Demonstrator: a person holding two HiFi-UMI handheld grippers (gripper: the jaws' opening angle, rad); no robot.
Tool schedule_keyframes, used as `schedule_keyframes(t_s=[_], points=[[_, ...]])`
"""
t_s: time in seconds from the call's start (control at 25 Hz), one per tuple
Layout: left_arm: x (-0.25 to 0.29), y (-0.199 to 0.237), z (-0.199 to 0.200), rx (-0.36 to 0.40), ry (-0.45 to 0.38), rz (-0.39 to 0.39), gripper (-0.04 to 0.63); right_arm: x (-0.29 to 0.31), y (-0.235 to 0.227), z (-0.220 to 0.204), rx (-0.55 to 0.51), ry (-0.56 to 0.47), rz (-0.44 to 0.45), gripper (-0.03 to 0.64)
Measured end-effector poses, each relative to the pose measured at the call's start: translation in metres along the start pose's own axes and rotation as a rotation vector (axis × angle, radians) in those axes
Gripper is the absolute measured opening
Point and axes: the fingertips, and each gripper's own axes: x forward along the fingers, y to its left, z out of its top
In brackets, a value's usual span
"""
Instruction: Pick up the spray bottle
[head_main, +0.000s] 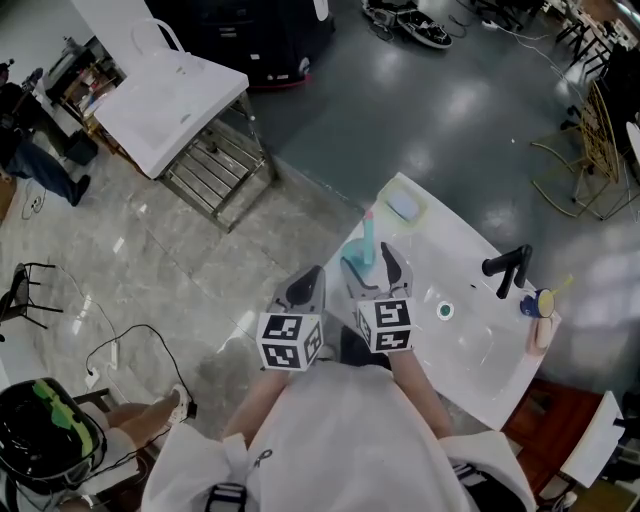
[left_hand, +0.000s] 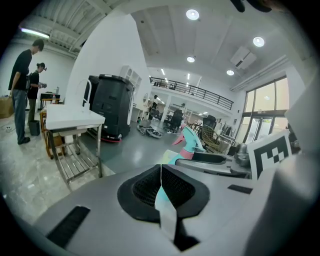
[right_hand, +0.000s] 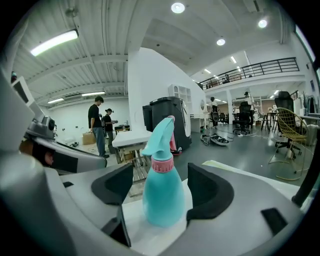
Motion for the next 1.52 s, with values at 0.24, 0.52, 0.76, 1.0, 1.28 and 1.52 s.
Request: schedule_keyframes(t_s=[0.24,0.52,0.76,1.0,1.28,1.52], points=[[0.007,0.003,-0.009,0.028,0.021,0.024,0.026,0.009,-0.002,-0.005,-0.015,0.014,0.005,0.328],[0.011,0.004,-0.011,0.017,0.027,0.034,0.026,0.019,-0.002,-0.008,-0.022,0.031,0.034,0.328],[0.011,0.009,-0.014,0.017,0.039,0.05,0.026,0.026,0.001,-0.007,-0.021,0.037,0.046,0.328],[0.008,0.02,-0.019,0.013,0.051,0.087,0.026,0.033,0.002,-0.01,-0.037,0.051,0.055,0.328],[0.005,0.028,-0.023,-0.02,0.048,0.106,0.026,0.038,0.001,-0.016,-0.057,0.063,0.06,0.328],[0.008,0.026,-0.023,-0.029,0.051,0.1,0.026,0.04,0.0,-0.019,-0.071,0.094,0.056,0.328]])
